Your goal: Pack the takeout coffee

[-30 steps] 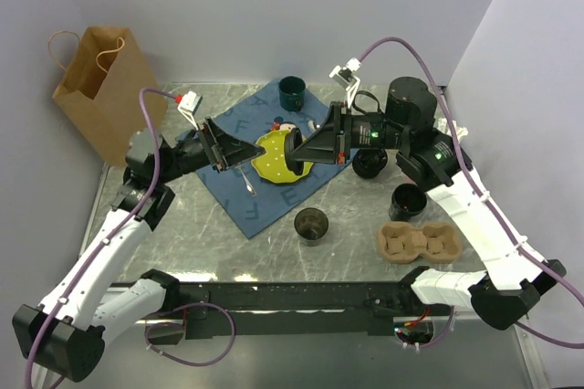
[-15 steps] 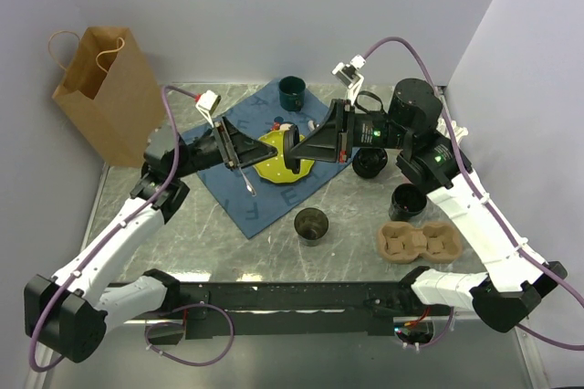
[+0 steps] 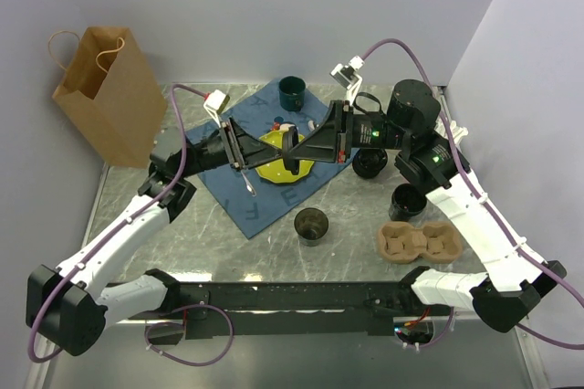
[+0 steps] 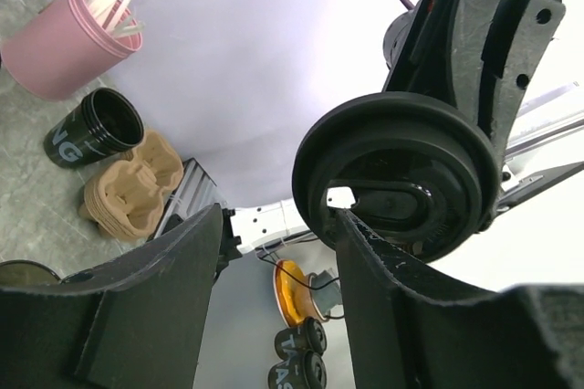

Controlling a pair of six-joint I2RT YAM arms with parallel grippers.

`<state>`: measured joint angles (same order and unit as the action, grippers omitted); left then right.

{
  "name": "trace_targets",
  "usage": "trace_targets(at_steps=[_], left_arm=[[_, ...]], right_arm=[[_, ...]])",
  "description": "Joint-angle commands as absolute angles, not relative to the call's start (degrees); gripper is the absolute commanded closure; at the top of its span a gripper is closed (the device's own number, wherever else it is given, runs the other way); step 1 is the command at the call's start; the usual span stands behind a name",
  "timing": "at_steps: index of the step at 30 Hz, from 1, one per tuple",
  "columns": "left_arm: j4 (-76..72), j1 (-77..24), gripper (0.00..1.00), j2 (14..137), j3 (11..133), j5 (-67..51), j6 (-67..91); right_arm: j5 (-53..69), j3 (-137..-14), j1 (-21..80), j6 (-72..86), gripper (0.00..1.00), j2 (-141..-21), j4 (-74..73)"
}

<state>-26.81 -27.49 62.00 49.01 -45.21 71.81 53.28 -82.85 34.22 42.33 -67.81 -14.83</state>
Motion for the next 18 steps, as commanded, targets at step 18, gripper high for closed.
trace_targets(at_steps=[18], left_arm=[[-37.6, -29.3, 0.57, 62.5, 49.7, -44.8, 76.5]], right_arm=[[54.0, -81.7, 35.9, 44.1, 0.88, -67.0, -9.5]])
